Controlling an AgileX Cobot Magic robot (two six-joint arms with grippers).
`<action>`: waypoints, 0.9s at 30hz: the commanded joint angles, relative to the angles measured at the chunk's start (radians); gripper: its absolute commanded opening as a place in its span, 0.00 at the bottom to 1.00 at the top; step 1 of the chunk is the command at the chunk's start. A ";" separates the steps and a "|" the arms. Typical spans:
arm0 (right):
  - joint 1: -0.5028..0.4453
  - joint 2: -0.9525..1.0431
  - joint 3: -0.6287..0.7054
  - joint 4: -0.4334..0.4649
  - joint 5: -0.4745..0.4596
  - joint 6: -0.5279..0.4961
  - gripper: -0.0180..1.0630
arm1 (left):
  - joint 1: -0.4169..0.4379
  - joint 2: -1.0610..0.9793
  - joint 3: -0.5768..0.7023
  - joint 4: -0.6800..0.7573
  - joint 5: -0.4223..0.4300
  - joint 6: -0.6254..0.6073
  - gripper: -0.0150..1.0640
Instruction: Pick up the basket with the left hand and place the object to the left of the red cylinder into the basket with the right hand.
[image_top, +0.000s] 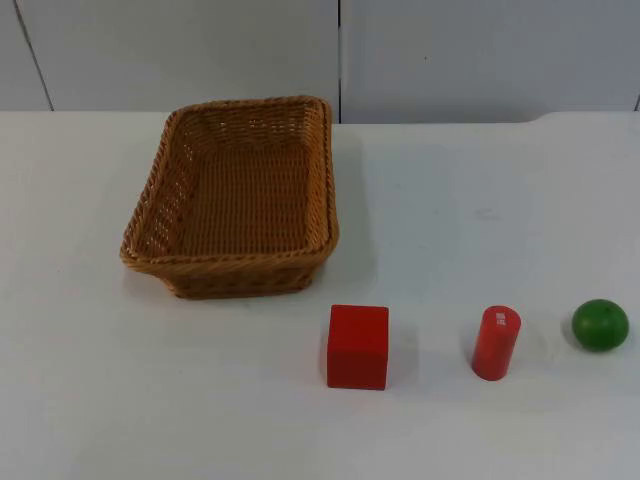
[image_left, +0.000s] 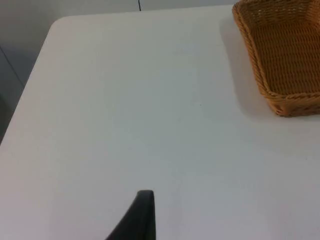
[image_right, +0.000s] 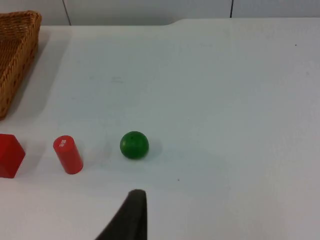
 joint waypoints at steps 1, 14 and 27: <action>-0.006 0.017 -0.014 0.003 -0.013 -0.002 0.99 | -0.004 0.021 0.003 -0.014 -0.015 -0.005 0.99; -0.006 0.330 -0.118 0.003 -0.116 -0.002 0.99 | -0.004 0.329 -0.075 -0.081 -0.167 -0.005 0.99; -0.006 0.674 -0.123 -0.001 -0.234 -0.002 0.99 | -0.004 0.702 -0.147 -0.117 -0.254 -0.005 0.99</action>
